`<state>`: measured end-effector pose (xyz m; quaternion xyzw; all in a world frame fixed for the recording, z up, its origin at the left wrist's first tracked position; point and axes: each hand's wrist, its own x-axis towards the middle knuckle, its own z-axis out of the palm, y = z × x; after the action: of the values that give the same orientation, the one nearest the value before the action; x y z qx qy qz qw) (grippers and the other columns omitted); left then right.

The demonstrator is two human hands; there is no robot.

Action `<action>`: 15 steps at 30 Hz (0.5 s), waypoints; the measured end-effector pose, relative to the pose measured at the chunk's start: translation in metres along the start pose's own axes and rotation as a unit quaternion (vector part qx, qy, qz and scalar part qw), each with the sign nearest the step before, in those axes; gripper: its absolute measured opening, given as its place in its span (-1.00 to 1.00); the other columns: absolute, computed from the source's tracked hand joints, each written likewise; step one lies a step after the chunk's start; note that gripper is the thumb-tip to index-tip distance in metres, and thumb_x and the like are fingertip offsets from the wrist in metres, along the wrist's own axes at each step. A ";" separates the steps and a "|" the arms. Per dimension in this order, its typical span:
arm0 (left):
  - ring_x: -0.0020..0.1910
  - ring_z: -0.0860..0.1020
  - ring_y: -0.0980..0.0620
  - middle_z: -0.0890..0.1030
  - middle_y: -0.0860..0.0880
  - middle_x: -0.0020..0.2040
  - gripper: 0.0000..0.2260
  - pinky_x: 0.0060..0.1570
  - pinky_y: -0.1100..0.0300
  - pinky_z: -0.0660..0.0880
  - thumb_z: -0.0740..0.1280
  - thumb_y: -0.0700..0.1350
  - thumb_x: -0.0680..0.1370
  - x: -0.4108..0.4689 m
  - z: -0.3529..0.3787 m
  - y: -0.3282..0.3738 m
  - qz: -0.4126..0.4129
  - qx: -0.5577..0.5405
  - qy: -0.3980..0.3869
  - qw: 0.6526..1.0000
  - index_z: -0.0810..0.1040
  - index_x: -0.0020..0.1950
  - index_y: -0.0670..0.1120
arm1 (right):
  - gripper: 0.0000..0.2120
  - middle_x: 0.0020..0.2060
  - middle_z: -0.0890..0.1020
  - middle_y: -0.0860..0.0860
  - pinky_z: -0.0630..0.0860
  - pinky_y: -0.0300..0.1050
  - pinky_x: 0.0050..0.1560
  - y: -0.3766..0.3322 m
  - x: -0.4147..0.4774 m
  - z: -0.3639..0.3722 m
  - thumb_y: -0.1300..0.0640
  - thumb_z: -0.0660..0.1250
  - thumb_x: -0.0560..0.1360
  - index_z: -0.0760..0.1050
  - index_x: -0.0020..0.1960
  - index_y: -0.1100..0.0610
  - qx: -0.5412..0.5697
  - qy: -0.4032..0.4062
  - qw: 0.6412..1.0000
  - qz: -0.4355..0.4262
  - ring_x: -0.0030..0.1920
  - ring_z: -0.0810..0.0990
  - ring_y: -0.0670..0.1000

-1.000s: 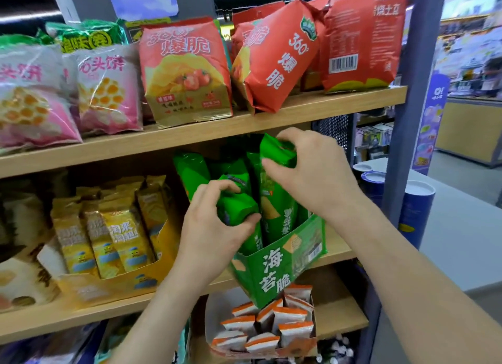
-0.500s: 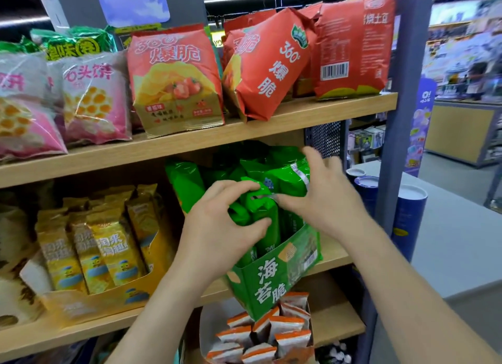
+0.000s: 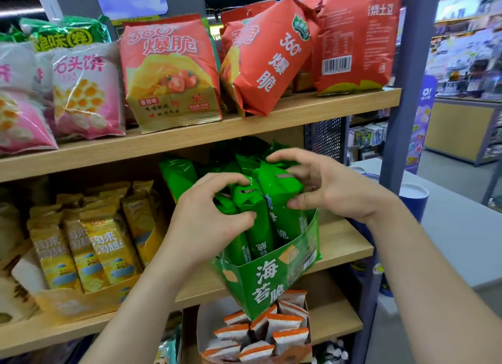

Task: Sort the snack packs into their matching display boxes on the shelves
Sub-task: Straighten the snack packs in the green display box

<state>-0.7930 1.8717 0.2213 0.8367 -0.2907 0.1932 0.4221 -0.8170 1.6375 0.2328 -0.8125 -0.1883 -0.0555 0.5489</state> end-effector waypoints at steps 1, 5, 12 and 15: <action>0.05 0.53 0.24 0.57 0.22 0.04 -0.63 0.09 0.14 0.52 0.57 -0.08 0.30 0.000 -0.001 -0.001 -0.007 -0.014 0.005 1.000 0.61 0.05 0.18 | -0.38 0.11 0.69 0.04 0.56 -0.16 0.05 0.006 0.002 0.000 0.52 0.36 0.45 0.38 0.37 0.03 0.004 -0.016 1.000 0.009 0.14 0.65 -0.03; 0.07 0.55 0.23 0.59 0.22 0.06 -0.62 0.12 0.07 0.54 0.58 -0.03 0.30 -0.001 -0.003 0.002 -0.005 -0.035 -0.005 0.999 0.62 0.08 0.19 | -0.47 0.12 0.68 0.01 0.55 -0.12 0.10 0.024 0.000 -0.002 0.51 0.29 0.51 0.43 0.32 0.02 0.034 0.020 0.999 0.018 0.14 0.63 -0.02; 0.10 0.52 0.21 0.52 0.17 0.08 -0.60 0.04 0.30 0.51 0.47 0.09 0.38 -0.014 0.030 0.017 0.081 0.015 0.047 0.996 0.60 0.20 0.08 | -0.46 0.25 0.52 -0.07 0.55 -0.04 0.20 0.012 -0.017 0.015 0.37 0.30 0.52 0.36 0.36 -0.10 -0.106 0.081 0.991 0.014 0.17 0.58 -0.04; 0.09 0.51 0.23 0.48 0.18 0.09 -0.57 0.01 0.30 0.52 0.39 0.14 0.40 -0.014 0.037 0.015 0.076 0.025 0.073 0.994 0.59 0.24 0.08 | -0.45 0.25 0.47 -0.08 0.41 -0.12 0.31 0.007 -0.020 0.028 0.10 0.42 0.43 0.36 0.37 -0.13 -0.147 0.141 0.979 -0.012 0.29 0.45 -0.12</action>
<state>-0.8108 1.8389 0.2012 0.8060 -0.3174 0.2925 0.4051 -0.8365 1.6555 0.2095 -0.8661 -0.1091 -0.2034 0.4435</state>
